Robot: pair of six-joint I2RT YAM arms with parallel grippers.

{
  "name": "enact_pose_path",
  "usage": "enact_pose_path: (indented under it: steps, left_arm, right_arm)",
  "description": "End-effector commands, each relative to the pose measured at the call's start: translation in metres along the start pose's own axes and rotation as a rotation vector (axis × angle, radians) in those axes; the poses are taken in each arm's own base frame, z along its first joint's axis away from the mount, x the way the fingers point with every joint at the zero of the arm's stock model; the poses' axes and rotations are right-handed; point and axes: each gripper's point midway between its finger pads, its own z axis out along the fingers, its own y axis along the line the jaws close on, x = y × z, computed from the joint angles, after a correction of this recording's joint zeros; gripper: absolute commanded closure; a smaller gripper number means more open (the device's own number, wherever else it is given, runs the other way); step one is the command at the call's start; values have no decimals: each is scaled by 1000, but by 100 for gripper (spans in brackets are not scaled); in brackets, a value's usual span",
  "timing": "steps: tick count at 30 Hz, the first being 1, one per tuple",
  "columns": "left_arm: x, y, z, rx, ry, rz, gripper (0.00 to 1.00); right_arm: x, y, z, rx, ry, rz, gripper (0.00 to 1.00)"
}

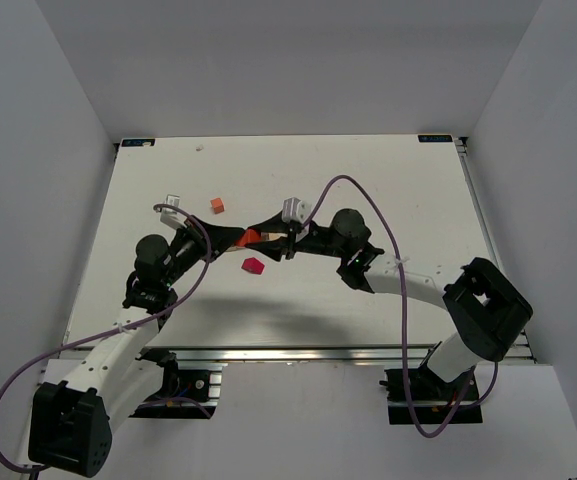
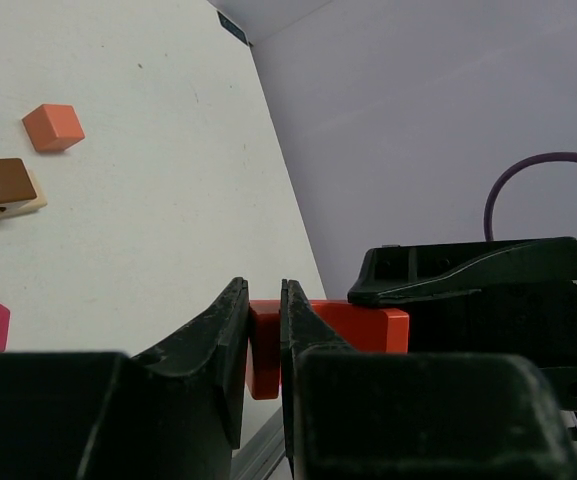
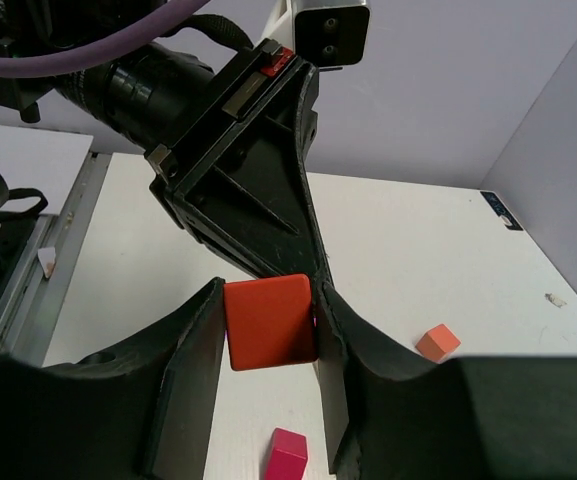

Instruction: Build the wood block tower

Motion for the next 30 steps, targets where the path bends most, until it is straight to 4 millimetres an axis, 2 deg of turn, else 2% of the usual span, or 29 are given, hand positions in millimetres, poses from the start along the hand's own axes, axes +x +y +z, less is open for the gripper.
enact_pose_path:
  steps: [1, 2, 3, 4, 6, 7, 8, 10, 11, 12, 13, 14, 16, 17, 18, 19, 20, 21, 23, 25, 27, 28, 30]
  left_arm:
    - [0, -16, -4, 56, 6, 32, 99]
    - [0, -14, -4, 48, 5, 38, 91]
    - [0, -12, -3, 31, 10, 38, 77]
    - [-1, -11, -3, 20, 8, 46, 53]
    - [-4, -5, -2, -17, -3, 62, 39]
    - [-7, -6, -2, -21, -11, 70, 33]
    - [-10, -2, -2, -44, -25, 80, 21]
    - [-14, 5, -1, -98, -32, 88, 14]
    - [-17, 9, -1, -125, -39, 112, 7]
    - [-20, 21, -2, -195, -55, 108, 3]
    - [-27, 21, -1, -215, -70, 131, 2]
    - [-29, 26, -1, -244, -78, 134, 2]
    - [-34, 36, -3, -309, -95, 138, 2]
    - [-37, 38, -2, -324, -99, 149, 2]
    - [-37, 42, -3, -343, -95, 150, 2]
    - [-39, 45, -3, -361, -101, 158, 2]
    - [-40, 46, -3, -366, -104, 163, 2]
    - [-41, 46, -2, -366, -104, 166, 2]
    - [-40, 47, -3, -370, -103, 173, 2]
    - [-39, 53, -8, -405, -99, 173, 2]
    - [-40, 56, -12, -433, -105, 173, 2]
    - [-41, 58, -14, -445, -114, 177, 2]
    - [-40, 59, -15, -452, -113, 176, 2]
  right_arm:
    - [-9, -2, 6, -16, -7, -30, 82]
    - [-8, -2, 6, -15, 0, -27, 85]
    - [-10, -2, 5, -17, 3, -30, 87]
    - [-2, 1, 4, -27, 44, -10, 88]
    - [7, 2, 1, -35, 95, -7, 90]
    - [19, 0, -5, -14, 169, 26, 90]
    - [27, -4, -8, 4, 214, 15, 92]
    - [43, -16, -22, 67, 316, 27, 92]
    - [58, -15, -34, 78, 387, 75, 93]
    - [65, -18, -43, 105, 417, 137, 93]
    - [72, -26, -59, 133, 445, 182, 93]
    - [87, -21, -75, 137, 517, 250, 93]
    - [105, -30, -103, 209, 628, 298, 92]
    - [108, -36, -112, 241, 683, 293, 92]
    - [123, -27, -133, 260, 801, 335, 92]
    - [130, -38, -152, 329, 885, 294, 96]
    - [129, -43, -161, 361, 921, 293, 96]
    - [129, -39, -171, 361, 954, 313, 96]
    - [124, -44, -179, 345, 972, 282, 93]
    - [129, -39, -196, 319, 1076, 260, 90]
    - [135, -43, -209, 338, 1171, 244, 91]
    - [140, -38, -221, 329, 1236, 256, 92]
    - [152, -44, -240, 371, 1349, 232, 92]
